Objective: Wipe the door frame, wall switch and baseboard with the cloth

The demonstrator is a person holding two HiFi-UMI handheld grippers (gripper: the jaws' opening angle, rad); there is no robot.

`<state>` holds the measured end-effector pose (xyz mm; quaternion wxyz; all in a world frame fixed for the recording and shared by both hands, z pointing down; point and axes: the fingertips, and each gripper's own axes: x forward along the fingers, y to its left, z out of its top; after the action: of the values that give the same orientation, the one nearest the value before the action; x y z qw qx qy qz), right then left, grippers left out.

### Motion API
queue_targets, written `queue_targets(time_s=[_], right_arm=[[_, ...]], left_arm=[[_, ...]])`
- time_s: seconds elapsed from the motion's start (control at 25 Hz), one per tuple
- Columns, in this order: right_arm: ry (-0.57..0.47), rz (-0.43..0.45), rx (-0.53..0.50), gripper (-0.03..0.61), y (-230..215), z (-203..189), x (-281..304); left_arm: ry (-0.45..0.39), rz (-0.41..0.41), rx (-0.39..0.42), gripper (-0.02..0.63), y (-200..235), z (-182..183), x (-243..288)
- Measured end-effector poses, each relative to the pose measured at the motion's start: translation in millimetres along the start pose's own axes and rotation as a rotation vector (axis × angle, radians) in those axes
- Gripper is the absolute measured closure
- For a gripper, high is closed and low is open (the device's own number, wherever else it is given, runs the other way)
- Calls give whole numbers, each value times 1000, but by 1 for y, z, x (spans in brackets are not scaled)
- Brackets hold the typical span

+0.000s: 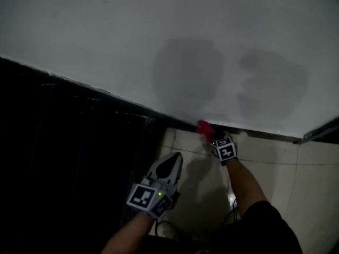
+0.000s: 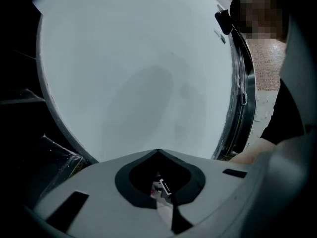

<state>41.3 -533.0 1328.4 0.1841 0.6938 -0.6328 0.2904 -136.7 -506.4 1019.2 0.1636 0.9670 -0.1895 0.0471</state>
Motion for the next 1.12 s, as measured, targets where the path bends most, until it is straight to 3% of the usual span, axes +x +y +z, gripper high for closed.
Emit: queue_targets(time_s=[0.12,0.24,0.36,0.8,0.96,1.12], right_arm=[[1,-65,234,517,-17,-17,3],[-40,-98,335,517,-28,-15,-2],[-70,-107,428,517,-41,-26,-15],[-7,-121,417,518,-93,-49,-50],[-13,-95,417,518,-93,-54,-50],[-7,-110,424,518,-105,-63,-54]], left_arm=[[26,6,-11,611,-3,-8,7],[1,-3,-59,611,-16,-8,17],[10,-63,-32,611,-36,-10,23],[53,-168,108,611,-88,-25,55],[53,-149,66,611,-93,-24,68],[66,-168,109,611,-107,-32,74]])
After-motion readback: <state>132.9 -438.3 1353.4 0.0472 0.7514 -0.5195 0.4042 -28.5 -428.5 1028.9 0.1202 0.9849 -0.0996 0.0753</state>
